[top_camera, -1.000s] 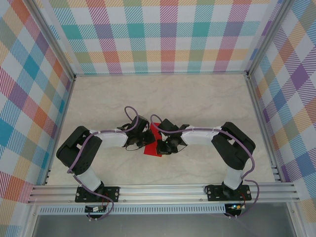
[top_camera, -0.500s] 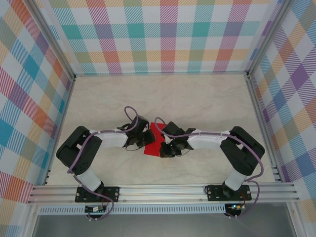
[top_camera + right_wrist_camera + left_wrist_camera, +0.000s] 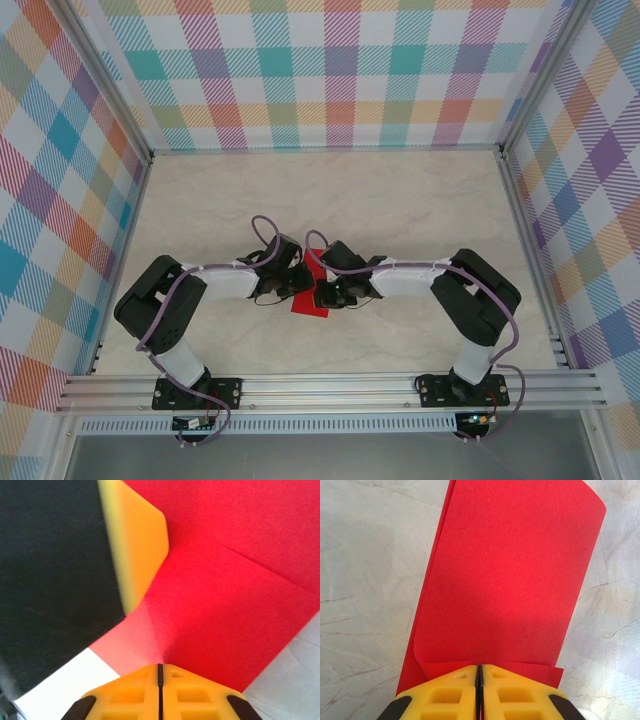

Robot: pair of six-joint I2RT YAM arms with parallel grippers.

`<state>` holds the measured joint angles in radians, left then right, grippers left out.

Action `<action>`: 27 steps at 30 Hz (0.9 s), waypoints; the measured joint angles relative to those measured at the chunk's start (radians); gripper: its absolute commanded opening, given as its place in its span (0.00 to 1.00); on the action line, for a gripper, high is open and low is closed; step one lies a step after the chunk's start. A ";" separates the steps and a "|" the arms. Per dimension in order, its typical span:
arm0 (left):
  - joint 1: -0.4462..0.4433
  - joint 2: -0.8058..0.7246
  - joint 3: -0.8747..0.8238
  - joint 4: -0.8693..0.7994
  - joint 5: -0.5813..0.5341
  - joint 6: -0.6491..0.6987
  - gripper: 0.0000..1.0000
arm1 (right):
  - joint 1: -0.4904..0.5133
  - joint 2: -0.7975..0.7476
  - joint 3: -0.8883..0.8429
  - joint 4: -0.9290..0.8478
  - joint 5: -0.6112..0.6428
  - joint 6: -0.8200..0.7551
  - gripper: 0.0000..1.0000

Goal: Fold a paper plane with a square sheet of paper (pick it up from the middle)
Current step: Fold the triangle a second time at the center of the table.

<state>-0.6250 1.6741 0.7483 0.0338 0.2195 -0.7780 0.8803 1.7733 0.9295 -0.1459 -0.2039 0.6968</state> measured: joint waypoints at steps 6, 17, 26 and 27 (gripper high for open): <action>0.000 0.000 0.000 0.000 0.000 0.000 0.10 | -0.001 -0.018 -0.056 0.052 -0.005 -0.002 0.07; 0.000 0.000 0.001 0.000 0.000 0.000 0.10 | -0.001 -0.137 -0.155 -0.031 -0.039 -0.051 0.07; 0.000 0.000 0.002 0.000 0.001 0.000 0.10 | -0.001 -0.140 -0.114 0.009 -0.024 -0.050 0.07; 0.000 0.000 0.002 0.000 0.001 0.000 0.10 | -0.001 -0.133 -0.105 0.015 -0.020 -0.049 0.07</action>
<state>-0.6250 1.6741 0.7498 0.0338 0.2203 -0.7776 0.8791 1.6405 0.8249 -0.1307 -0.2241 0.6476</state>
